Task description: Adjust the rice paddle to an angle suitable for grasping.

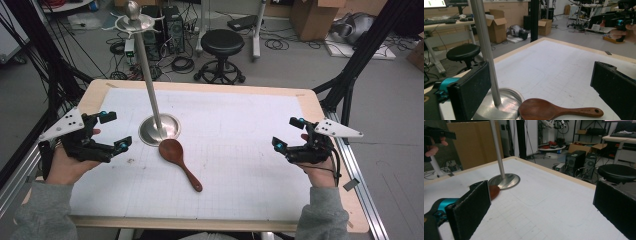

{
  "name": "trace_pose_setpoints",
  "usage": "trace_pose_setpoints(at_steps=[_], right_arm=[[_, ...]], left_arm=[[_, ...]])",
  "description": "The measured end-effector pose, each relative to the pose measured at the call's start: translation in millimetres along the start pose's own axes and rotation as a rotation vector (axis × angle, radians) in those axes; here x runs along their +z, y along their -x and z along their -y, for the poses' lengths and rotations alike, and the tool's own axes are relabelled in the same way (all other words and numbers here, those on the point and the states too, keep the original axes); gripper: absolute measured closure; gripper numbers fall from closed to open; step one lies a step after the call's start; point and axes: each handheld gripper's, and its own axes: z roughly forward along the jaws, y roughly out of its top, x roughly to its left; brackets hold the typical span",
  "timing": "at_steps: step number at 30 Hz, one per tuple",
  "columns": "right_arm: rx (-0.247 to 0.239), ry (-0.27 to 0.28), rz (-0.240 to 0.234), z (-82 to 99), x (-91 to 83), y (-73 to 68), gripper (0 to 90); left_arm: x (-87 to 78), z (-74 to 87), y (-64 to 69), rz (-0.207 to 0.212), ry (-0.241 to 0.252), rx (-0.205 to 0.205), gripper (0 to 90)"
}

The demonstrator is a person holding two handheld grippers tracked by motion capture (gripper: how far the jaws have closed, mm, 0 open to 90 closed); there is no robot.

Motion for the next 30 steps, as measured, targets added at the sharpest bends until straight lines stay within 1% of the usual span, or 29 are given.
trace_pose_setpoints(at_steps=[2,3,4,5,6,10,11,13,14,15,16,17,19,21,22,24,25,26,27,30], right_arm=[[-0.002,0.009,0.003,0.5,-2.2,-0.9,0.1],[0.002,0.011,0.004,0.8,-3.7,-1.1,0.1],[0.000,0.013,0.009,1.2,-4.6,-0.6,0.1],[0.004,0.011,0.011,1.7,-5.8,-0.4,0.1],[0.003,0.014,0.011,2.3,-6.7,0.5,0.1],[0.018,0.009,0.017,4.5,-8.9,1.1,0.1],[0.018,0.007,0.016,4.9,-9.3,0.9,0.1],[0.013,0.001,0.017,5.0,-9.5,-0.2,0.1],[0.012,-0.002,0.015,4.9,-9.9,-1.0,0.1],[0.006,-0.001,0.014,4.9,-9.8,-1.4,0.1],[0.006,-0.001,0.014,4.9,-9.8,-1.4,0.1],[0.007,-0.009,0.013,5.1,-10.3,-2.6,0.1],[0.002,-0.011,0.014,5.5,-10.8,-3.1,0.1],[0.010,-0.011,0.018,6.0,-12.3,-3.6,0.1],[0.010,-0.011,0.018,6.0,-12.3,-3.6,0.1],[0.014,-0.014,0.021,6.8,-13.6,-3.5,0.1],[0.016,-0.018,0.025,7.9,-14.6,-3.7,0.1],[0.016,-0.019,0.025,8.5,-15.1,-3.7,0.1],[0.015,-0.023,0.025,9.0,-15.6,-3.7,0.1],[0.013,-0.023,0.029,9.6,-17.2,-4.1,0.1]], left_arm=[[1.7,0.3,0.2,0.002,-0.002,0.001,3.8],[3.6,0.7,0.4,0.010,-0.006,0.009,3.8],[7.6,1.9,1.6,0.019,-0.014,0.026,3.8],[7.6,1.9,1.6,0.019,-0.014,0.026,4.5],[10.9,3.3,2.9,0.025,-0.024,0.039,8.2],[14.7,5.8,3.1,0.030,-0.040,0.049,16.9],[17.3,7.0,2.7,0.028,-0.051,0.057,19.6],[20.1,8.2,2.9,0.029,-0.070,0.048,26.0],[21.4,8.9,2.7,0.034,-0.079,0.049,29.9],[21.4,8.9,2.7,0.034,-0.079,0.049,32.3],[22.9,10.0,2.9,0.037,-0.083,0.046,32.3],[25.4,11.3,2.8,0.040,-0.101,0.045,36.4],[26.8,12.1,3.0,0.041,-0.107,0.042,38.8],[29.2,13.1,3.4,0.040,-0.114,0.042,42.0],[30.7,13.7,3.5,0.040,-0.116,0.041,42.0],[33.9,15.0,3.3,0.037,-0.123,0.037,47.0],[35.5,15.7,3.2,0.030,-0.129,0.036,49.0],[38.6,16.9,3.5,0.014,-0.139,0.024,51.4],[40.2,17.4,3.8,0.014,-0.142,0.016,54.3],[43.6,18.4,4.9,0.016,-0.149,0.016,60.1]])
